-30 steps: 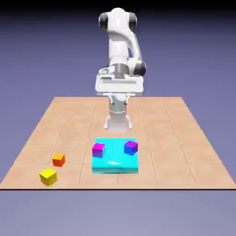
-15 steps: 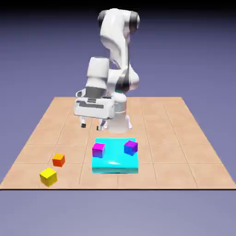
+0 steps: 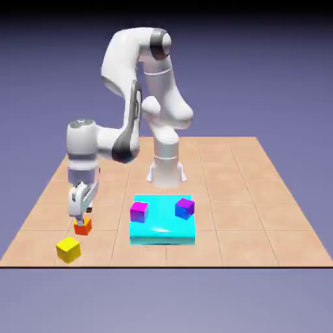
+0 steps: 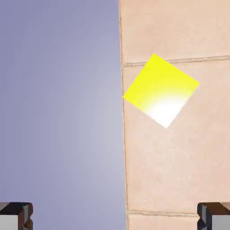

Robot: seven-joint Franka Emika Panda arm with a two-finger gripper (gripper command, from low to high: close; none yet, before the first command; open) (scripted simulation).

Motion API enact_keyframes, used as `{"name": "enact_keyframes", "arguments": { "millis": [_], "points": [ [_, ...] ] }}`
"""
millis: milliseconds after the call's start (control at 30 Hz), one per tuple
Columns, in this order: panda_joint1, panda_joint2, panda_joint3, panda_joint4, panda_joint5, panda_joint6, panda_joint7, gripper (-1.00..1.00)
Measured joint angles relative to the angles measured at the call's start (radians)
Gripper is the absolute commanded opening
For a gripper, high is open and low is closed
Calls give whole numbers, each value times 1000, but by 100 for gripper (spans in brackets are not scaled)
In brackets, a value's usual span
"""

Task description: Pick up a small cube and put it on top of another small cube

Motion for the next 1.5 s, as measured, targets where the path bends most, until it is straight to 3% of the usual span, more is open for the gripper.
{"name": "enact_keyframes", "arguments": {
  "millis": [267,400,433,633,1400,1500],
  "points": [
    [-194,203,79,140,-12,-91,304,0],
    [-132,348,21,176,-59,20,330,0],
    [-128,356,17,178,-62,27,332,-100],
    [-190,212,76,142,-15,-84,306,-100],
    [612,-622,-9,-462,348,-393,-649,-100],
    [631,-608,-6,-487,356,-356,-668,-100]
  ]
}}
